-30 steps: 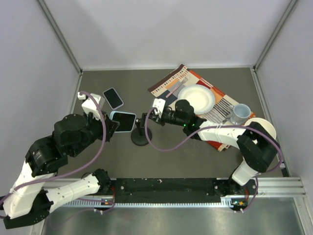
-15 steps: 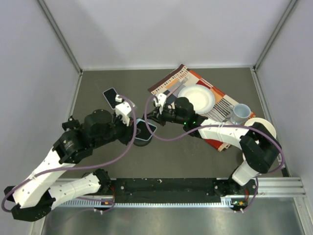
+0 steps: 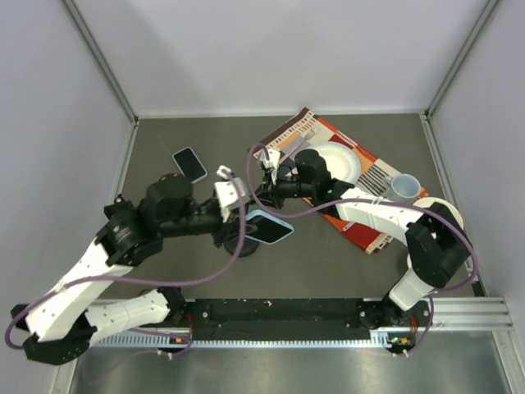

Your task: Place the phone on the phone stand

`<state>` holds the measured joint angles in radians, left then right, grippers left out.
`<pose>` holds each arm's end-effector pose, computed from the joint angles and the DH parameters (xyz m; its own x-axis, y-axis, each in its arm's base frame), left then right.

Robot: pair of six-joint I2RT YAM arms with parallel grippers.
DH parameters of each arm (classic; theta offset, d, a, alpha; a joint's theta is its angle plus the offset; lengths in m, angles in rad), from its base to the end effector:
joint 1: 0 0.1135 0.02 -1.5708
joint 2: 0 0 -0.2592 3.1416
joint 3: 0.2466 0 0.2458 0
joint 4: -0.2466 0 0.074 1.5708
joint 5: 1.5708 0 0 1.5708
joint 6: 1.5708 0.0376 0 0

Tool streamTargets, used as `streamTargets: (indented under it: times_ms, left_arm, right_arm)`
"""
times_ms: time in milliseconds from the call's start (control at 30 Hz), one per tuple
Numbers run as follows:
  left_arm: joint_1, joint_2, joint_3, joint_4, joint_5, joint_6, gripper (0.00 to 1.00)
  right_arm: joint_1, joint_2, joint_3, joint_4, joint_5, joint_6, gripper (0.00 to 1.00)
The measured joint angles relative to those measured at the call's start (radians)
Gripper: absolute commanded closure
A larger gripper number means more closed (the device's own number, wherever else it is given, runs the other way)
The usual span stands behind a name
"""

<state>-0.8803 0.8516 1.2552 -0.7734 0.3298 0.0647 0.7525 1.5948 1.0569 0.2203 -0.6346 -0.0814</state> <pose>0.0843 -0.1211 0.4177 -0.1701 0.3020 -0.9380 0.9347 0.3510 -0.0565 0.2481 0.2628 0.2695 -0.1490 -0.2292 -0.9619 -0.9769 0.1849 0.1073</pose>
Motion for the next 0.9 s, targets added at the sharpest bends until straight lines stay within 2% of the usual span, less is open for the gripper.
streamTargets:
  times_ms: [100,233,567,900]
  left_arm:
    - [-0.002,0.111,0.035,0.013,0.031,0.072,1.00]
    - [-0.001,0.227,0.023,0.023,-0.010,0.173,1.00]
    - [0.045,0.302,0.016,0.020,-0.101,0.314,1.00]
    - [0.133,0.306,-0.008,0.011,-0.043,0.343,1.00]
  right_arm:
    - [0.000,0.006,0.023,-0.036,-0.029,-0.003,1.00]
    - [-0.003,0.006,0.026,-0.053,-0.048,0.000,1.00]
    - [-0.017,0.006,0.024,-0.052,-0.043,0.022,1.00]
    - [-0.022,0.005,0.014,-0.030,-0.026,0.026,1.00]
